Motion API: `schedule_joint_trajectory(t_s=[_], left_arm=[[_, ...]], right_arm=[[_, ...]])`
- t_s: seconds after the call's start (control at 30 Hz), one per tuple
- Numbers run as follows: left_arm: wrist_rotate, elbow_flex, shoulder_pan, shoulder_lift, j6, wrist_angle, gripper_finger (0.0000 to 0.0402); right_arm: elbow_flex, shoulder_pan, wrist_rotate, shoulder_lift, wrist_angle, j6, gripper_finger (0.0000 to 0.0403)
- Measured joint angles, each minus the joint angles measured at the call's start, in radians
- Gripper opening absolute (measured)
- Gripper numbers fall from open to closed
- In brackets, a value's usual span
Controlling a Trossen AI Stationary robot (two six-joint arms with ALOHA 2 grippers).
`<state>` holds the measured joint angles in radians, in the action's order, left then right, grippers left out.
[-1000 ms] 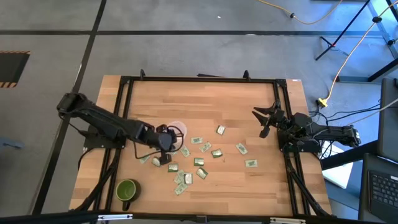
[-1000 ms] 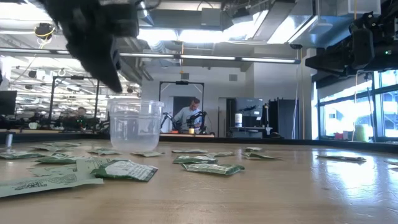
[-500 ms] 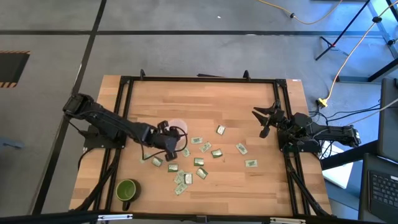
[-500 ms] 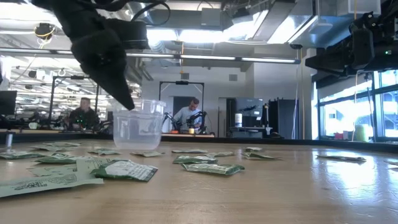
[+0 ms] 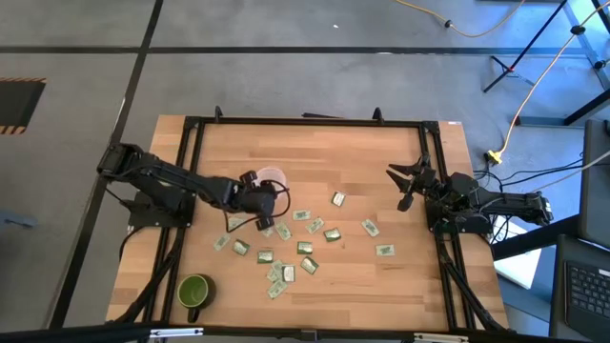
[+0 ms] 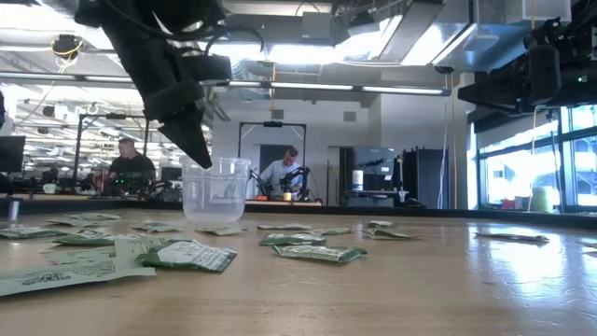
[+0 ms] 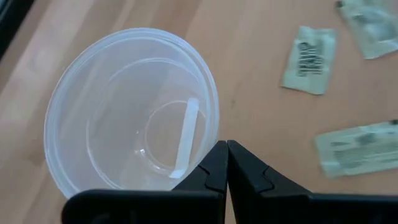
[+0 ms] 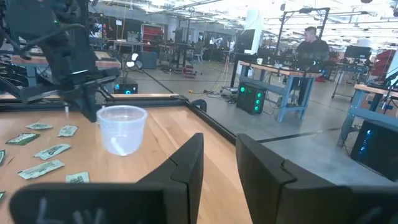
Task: Pick and place Stevia / Truvia into bins
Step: Adjust the transparent container, then put the light green stevia packet into the transparent container
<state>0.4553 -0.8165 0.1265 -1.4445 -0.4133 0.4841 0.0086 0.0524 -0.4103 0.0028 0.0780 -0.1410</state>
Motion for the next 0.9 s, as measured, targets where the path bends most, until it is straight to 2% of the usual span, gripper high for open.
schedule_joint_trajectory(t_s=[0.33,0.47,0.57,0.67,0.8,0.9], left_arm=[[-0.012,-0.002,-0.052,0.009,0.103,0.024,0.0003],[-0.022,-0.077,-0.023,0.056,0.084,0.151,0.0003],[0.002,-0.139,0.005,0.107,-0.018,0.309,0.0002],[-0.033,-0.16,0.015,0.169,-0.177,0.443,0.0006],[-0.106,-0.136,0.017,0.231,-0.353,0.589,0.003],[-0.093,-0.086,0.017,0.264,-0.453,0.619,0.0058]], right_arm=[[0.0,0.0,0.0,0.0,0.0,0.0,0.0099],[0.0,0.0,0.0,0.0,0.0,0.001,0.0099],[0.0,0.0,0.0,0.0,0.0,0.003,0.0099],[0.0,0.0,0.0,0.0,0.0,0.005,0.0099],[0.0,0.0,0.001,0.001,-0.001,0.007,0.0099],[0.0,0.0,0.001,0.001,-0.001,0.007,0.0099]])
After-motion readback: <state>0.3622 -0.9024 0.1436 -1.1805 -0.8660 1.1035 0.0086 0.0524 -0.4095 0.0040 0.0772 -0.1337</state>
